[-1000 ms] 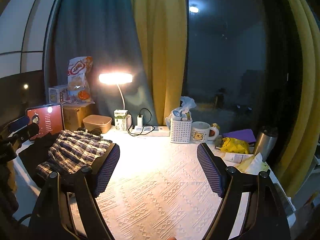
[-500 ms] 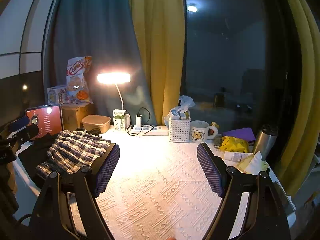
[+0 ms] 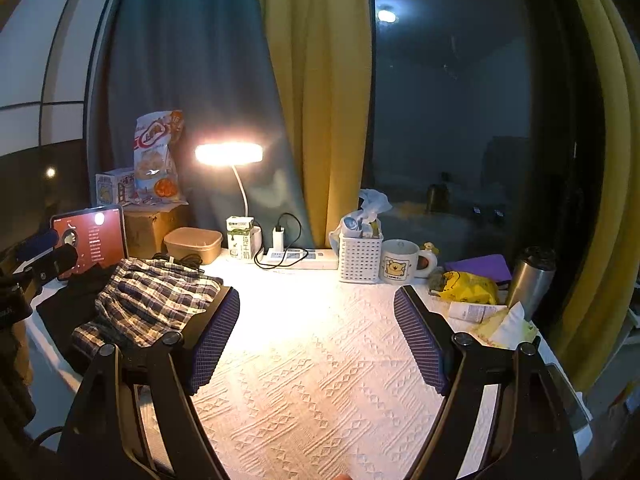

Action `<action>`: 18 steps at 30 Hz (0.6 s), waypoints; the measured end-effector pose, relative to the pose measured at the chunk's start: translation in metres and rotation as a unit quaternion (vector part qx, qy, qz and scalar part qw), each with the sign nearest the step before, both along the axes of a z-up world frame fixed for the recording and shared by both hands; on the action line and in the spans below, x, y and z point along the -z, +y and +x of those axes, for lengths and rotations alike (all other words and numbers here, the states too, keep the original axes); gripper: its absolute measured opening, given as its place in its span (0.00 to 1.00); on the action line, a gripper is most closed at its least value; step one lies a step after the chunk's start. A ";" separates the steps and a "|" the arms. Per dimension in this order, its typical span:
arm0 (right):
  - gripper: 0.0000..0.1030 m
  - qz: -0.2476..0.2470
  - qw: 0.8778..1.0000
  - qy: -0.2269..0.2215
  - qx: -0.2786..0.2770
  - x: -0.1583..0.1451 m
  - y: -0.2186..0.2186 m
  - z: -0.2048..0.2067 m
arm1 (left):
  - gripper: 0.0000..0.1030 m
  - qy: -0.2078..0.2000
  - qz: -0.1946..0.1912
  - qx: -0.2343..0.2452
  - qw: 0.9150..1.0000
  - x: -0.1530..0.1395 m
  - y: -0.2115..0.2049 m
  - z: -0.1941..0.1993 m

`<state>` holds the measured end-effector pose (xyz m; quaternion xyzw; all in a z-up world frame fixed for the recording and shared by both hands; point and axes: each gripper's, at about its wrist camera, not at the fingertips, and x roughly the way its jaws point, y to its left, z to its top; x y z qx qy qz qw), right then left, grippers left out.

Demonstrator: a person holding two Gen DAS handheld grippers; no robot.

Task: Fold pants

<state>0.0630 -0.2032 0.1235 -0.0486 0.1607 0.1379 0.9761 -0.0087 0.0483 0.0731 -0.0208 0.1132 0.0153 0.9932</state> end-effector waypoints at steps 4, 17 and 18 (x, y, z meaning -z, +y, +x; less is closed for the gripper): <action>0.80 -0.001 1.000 0.001 0.000 0.000 0.001 0.000 | 0.86 -0.001 0.000 -0.004 1.000 0.000 0.000 -0.001; 0.80 -0.002 1.000 0.006 -0.004 0.004 -0.001 0.004 | 0.86 0.000 0.006 -0.004 1.000 0.001 -0.001 -0.003; 0.80 -0.002 1.000 0.006 -0.004 0.004 -0.001 0.004 | 0.86 0.000 0.007 -0.003 1.000 0.001 -0.001 -0.004</action>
